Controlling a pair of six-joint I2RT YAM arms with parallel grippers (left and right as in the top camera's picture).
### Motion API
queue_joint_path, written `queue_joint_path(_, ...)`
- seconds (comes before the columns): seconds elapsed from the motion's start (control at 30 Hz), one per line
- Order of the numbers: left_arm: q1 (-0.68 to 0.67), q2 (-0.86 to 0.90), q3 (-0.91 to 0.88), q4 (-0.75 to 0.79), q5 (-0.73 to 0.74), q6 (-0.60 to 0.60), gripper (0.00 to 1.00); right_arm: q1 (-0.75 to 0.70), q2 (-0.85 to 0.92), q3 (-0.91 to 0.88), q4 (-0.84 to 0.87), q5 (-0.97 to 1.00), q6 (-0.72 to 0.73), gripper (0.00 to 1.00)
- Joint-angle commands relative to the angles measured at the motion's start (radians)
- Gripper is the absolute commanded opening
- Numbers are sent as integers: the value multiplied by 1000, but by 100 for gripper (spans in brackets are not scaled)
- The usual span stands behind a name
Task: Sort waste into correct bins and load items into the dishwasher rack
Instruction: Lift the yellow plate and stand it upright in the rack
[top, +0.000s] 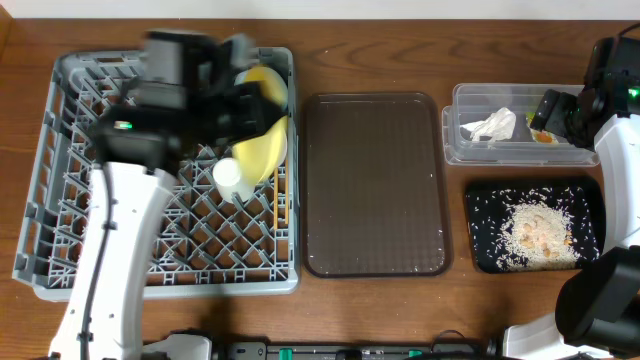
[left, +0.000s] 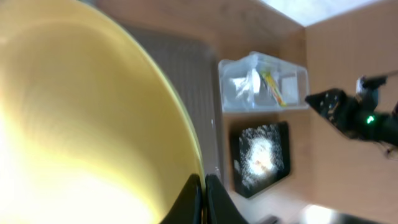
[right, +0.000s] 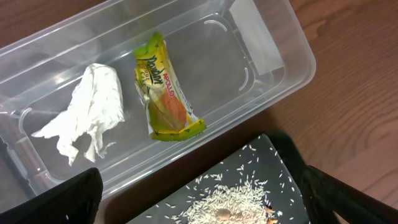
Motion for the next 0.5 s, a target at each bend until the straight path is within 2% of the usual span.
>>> queue_joint_path(0.0,129,26,-21,-87,266,-48,6,-6,-20,18,-2,13,-11,99)
queue_joint_path(0.07,192,32,-68,-97,418,-33,6,-6,-20,18,-2,13,-11,99)
queue_joint_path(0.27,240,33,-174,-68,630,-33,7,-6,-20,18,-2,13,-11,99)
queue_joint_path(0.47,240,33,-277,-66,556,-4,6,-6,-20,18,-2,13,-11,99)
